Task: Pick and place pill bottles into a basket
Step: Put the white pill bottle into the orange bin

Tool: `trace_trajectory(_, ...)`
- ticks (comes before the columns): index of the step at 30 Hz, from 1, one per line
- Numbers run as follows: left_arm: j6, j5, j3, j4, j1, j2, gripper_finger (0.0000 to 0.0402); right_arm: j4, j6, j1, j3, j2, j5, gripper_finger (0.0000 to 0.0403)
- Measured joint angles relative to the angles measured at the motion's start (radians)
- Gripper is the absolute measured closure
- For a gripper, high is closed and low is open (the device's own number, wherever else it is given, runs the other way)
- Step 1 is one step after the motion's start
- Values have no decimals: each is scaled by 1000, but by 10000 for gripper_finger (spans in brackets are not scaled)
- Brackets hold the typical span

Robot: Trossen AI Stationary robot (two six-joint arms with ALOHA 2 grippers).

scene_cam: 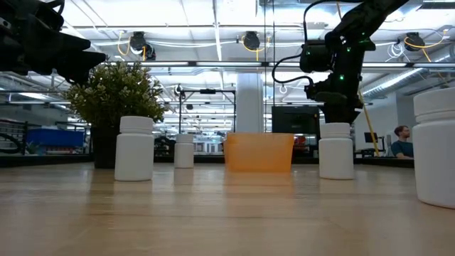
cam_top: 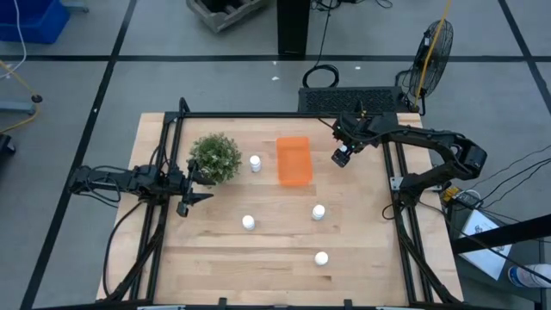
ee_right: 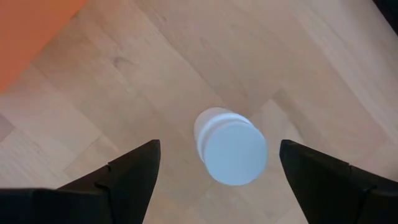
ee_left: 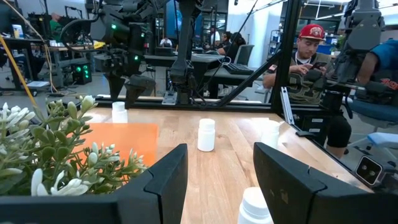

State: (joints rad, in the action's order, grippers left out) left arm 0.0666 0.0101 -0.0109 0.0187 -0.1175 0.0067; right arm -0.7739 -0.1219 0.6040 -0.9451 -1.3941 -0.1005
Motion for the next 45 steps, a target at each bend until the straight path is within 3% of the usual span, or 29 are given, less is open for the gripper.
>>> trace_trajectory(45, 1, 0, 0, 0, 0, 0, 215, 95, 13, 45, 80, 0, 1, 86)
